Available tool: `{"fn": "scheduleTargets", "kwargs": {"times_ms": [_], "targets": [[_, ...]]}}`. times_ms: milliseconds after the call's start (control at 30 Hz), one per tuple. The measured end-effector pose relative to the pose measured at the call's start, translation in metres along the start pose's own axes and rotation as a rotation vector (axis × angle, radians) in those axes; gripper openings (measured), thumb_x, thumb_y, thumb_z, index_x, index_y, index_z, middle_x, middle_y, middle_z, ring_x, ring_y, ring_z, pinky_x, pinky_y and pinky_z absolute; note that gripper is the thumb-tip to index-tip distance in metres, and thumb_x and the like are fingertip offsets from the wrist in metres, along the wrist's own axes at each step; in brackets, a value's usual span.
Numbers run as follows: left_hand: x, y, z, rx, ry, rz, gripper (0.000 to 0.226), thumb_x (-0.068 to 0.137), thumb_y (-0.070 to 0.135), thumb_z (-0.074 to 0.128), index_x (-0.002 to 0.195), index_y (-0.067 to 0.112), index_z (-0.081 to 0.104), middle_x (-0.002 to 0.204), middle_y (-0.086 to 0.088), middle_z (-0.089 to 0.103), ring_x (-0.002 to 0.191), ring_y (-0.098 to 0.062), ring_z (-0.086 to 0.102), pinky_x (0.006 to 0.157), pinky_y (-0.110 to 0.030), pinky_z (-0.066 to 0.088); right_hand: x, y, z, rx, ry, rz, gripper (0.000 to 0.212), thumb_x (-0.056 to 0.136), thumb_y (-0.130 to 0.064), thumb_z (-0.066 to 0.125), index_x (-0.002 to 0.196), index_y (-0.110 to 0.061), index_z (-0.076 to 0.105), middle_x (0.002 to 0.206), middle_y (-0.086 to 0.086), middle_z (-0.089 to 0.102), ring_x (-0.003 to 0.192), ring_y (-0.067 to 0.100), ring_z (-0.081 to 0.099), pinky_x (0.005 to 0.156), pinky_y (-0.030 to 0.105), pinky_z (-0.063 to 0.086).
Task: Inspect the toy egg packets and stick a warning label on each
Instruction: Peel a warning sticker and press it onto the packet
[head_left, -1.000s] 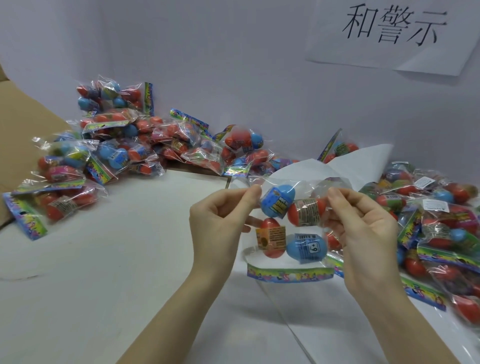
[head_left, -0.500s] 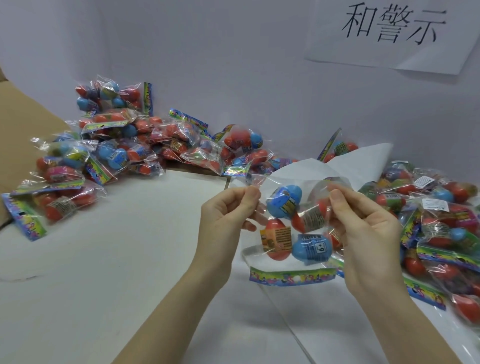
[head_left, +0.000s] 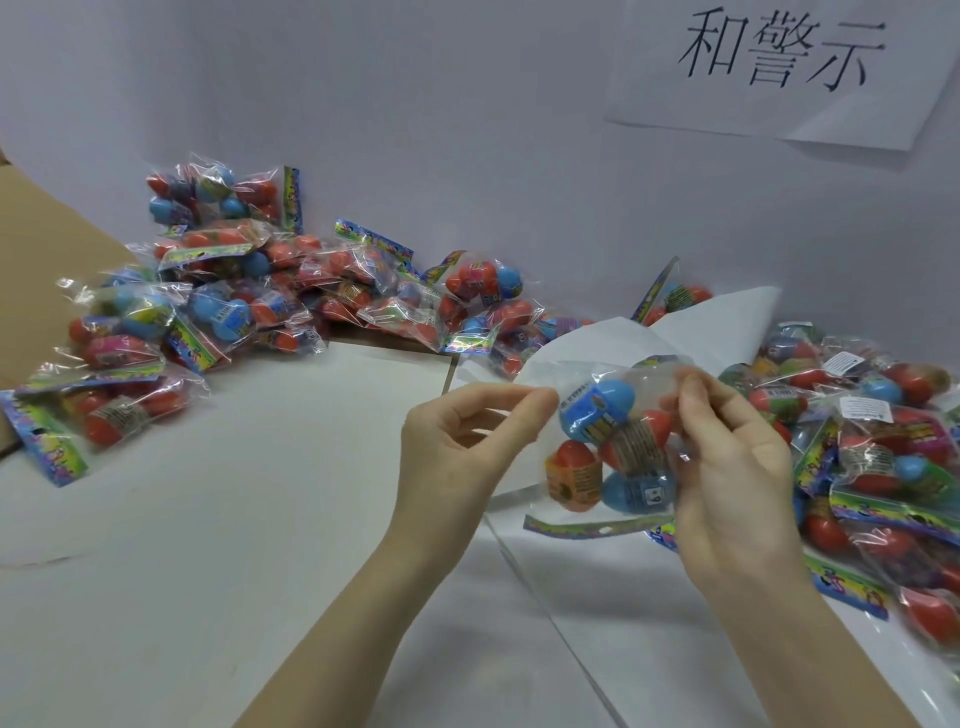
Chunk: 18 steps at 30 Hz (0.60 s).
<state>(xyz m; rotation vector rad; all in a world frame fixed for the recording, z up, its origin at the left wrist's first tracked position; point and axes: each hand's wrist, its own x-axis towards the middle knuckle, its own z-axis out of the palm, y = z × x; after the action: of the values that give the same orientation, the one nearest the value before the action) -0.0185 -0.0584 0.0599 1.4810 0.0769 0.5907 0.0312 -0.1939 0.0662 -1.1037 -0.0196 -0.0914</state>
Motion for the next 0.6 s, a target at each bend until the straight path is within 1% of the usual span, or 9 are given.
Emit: {"fn": "scheduleTargets", "kwargs": {"times_ms": [100, 167, 200, 267, 367, 433, 500, 567, 600], "targets": [[-0.003, -0.003, 0.002, 0.075, 0.034, 0.049, 0.011, 0.060, 0.036, 0.070, 0.070, 0.032, 0.069, 0.064, 0.016, 0.070, 0.061, -0.002, 0.064, 0.059, -0.013, 0.049, -0.001, 0.001, 0.001, -0.016, -0.035, -0.067, 0.008, 0.079, -0.022, 0.056, 0.082, -0.017, 0.061, 0.058, -0.014, 0.064, 0.057, -0.002, 0.059, 0.060, 0.015, 0.053], [0.000, -0.004, 0.001, 0.003, 0.080, 0.034, 0.005, 0.063, 0.026, 0.072, 0.067, 0.029, 0.070, 0.059, 0.011, 0.069, 0.055, -0.004, 0.063, 0.055, -0.012, 0.047, -0.001, 0.000, 0.001, -0.051, -0.116, -0.076, 0.018, 0.069, -0.026, 0.058, 0.084, -0.017, 0.063, 0.067, -0.013, 0.068, 0.067, 0.000, 0.062, 0.066, 0.016, 0.054], [0.001, -0.004, 0.000, -0.041, 0.102, 0.031, 0.004, 0.061, 0.025, 0.070, 0.064, 0.028, 0.070, 0.057, 0.010, 0.068, 0.053, -0.003, 0.061, 0.052, -0.011, 0.045, -0.002, -0.001, 0.000, -0.095, -0.163, -0.081, 0.021, 0.067, -0.026, 0.059, 0.085, -0.017, 0.064, 0.070, -0.012, 0.069, 0.070, 0.001, 0.063, 0.066, 0.015, 0.054], [0.002, -0.003, -0.002, -0.080, 0.129, 0.046, 0.002, 0.058, 0.028, 0.068, 0.059, 0.028, 0.070, 0.056, 0.010, 0.068, 0.051, -0.002, 0.060, 0.050, -0.010, 0.044, -0.003, -0.003, 0.000, -0.207, -0.263, -0.094, 0.022, 0.063, -0.027, 0.062, 0.083, -0.019, 0.066, 0.072, -0.011, 0.071, 0.068, 0.001, 0.063, 0.056, 0.011, 0.048], [0.002, -0.002, -0.003, -0.104, 0.123, 0.043, 0.005, 0.059, 0.032, 0.067, 0.057, 0.028, 0.069, 0.057, 0.011, 0.067, 0.054, -0.001, 0.059, 0.052, -0.010, 0.044, -0.004, -0.005, -0.002, -0.259, -0.315, -0.068, 0.017, 0.057, -0.030, 0.066, 0.069, -0.020, 0.071, 0.069, -0.006, 0.071, 0.063, 0.003, 0.063, 0.048, 0.009, 0.043], [0.003, -0.001, -0.003, -0.109, 0.098, -0.013, 0.016, 0.057, 0.040, 0.066, 0.065, 0.027, 0.069, 0.064, 0.011, 0.067, 0.063, 0.000, 0.060, 0.057, -0.012, 0.045, -0.004, -0.004, -0.001, -0.230, -0.300, -0.031, 0.011, 0.057, -0.029, 0.066, 0.061, -0.022, 0.073, 0.064, -0.004, 0.070, 0.058, 0.004, 0.062, 0.047, 0.011, 0.043], [0.003, -0.002, -0.002, -0.067, 0.103, -0.061, 0.038, 0.053, 0.051, 0.071, 0.082, 0.026, 0.065, 0.078, 0.012, 0.068, 0.074, 0.000, 0.061, 0.062, -0.011, 0.046, -0.004, -0.001, 0.000, -0.154, -0.246, 0.027, 0.009, 0.060, -0.024, 0.065, 0.061, -0.019, 0.073, 0.062, -0.003, 0.069, 0.056, 0.004, 0.061, 0.051, 0.013, 0.048], [0.000, -0.003, 0.000, -0.009, 0.128, -0.068, 0.053, 0.052, 0.053, 0.080, 0.094, 0.029, 0.058, 0.089, 0.012, 0.066, 0.080, 0.002, 0.062, 0.063, -0.007, 0.045, -0.003, 0.004, 0.000, -0.040, -0.180, 0.112, 0.011, 0.064, -0.020, 0.064, 0.069, -0.012, 0.069, 0.063, -0.002, 0.068, 0.058, 0.006, 0.062, 0.058, 0.014, 0.052], [-0.001, -0.002, 0.000, -0.006, 0.118, -0.078, 0.055, 0.050, 0.054, 0.076, 0.096, 0.030, 0.057, 0.089, 0.013, 0.067, 0.078, 0.004, 0.062, 0.062, -0.006, 0.045, -0.004, 0.006, 0.002, 0.023, -0.153, 0.156, 0.013, 0.068, -0.018, 0.063, 0.076, -0.008, 0.066, 0.063, -0.001, 0.067, 0.058, 0.006, 0.062, 0.059, 0.014, 0.052]]}}
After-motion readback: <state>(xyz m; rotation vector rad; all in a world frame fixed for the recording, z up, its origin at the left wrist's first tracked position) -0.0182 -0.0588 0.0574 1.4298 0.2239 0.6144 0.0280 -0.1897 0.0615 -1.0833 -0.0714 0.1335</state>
